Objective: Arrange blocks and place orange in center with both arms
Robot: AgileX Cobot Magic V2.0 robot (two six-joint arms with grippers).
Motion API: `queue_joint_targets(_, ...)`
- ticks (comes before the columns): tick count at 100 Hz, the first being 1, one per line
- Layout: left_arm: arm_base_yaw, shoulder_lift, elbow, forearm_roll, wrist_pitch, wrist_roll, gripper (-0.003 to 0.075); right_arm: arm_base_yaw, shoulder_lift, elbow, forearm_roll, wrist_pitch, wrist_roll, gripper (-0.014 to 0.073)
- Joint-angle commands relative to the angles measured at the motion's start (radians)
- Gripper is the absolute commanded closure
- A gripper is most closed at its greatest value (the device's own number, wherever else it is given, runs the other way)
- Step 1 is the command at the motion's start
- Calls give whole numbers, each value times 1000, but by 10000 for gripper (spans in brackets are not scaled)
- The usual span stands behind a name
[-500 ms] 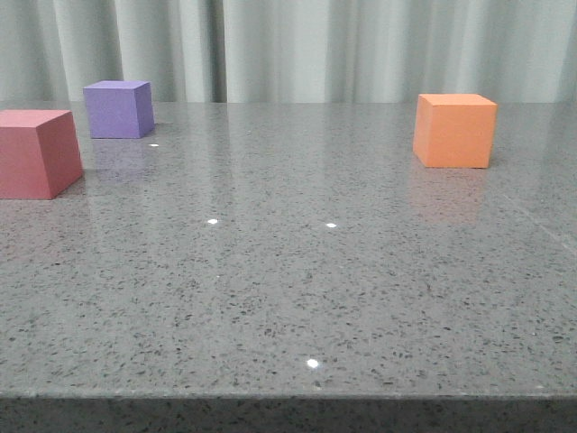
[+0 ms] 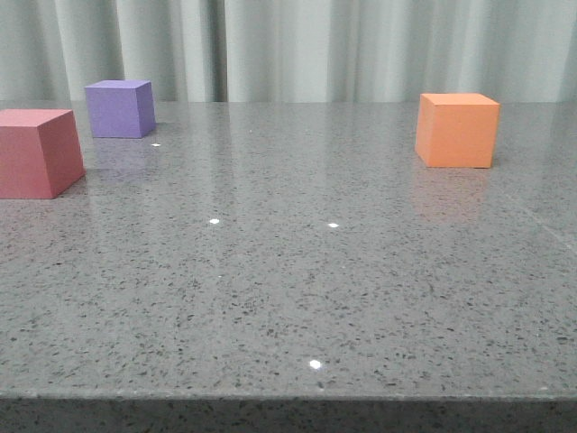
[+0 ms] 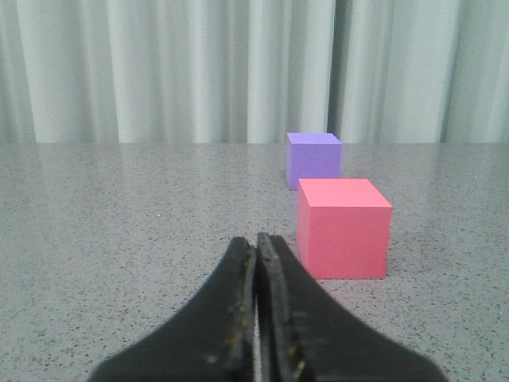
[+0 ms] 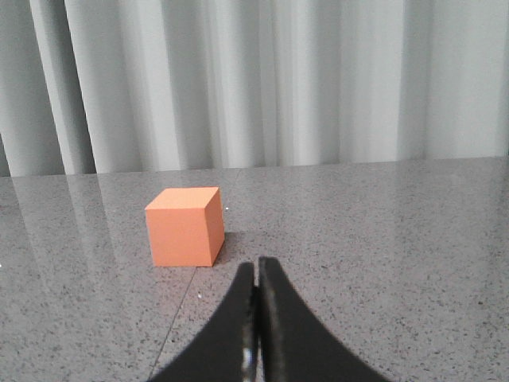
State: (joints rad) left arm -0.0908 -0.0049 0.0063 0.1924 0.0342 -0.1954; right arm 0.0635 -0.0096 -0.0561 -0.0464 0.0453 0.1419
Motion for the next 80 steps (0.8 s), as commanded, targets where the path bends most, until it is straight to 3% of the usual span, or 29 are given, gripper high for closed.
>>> queue_joint_targets(1, -1, -31, 42, -2, -86, -6, 741, -6, 16, -134, 12, 70, -6, 662)
queue_joint_targets(37, -1, -31, 42, -2, -86, -6, 741, -6, 419, -614, 12, 591, -6, 662)
queue_joint_targets(59, -1, -31, 42, -2, -86, -6, 741, -6, 662, -814, 38, 716, -6, 662)
queue_joint_targets(80, -1, -31, 42, -2, -86, -6, 741, -6, 820, -856, 64, 771, -6, 661)
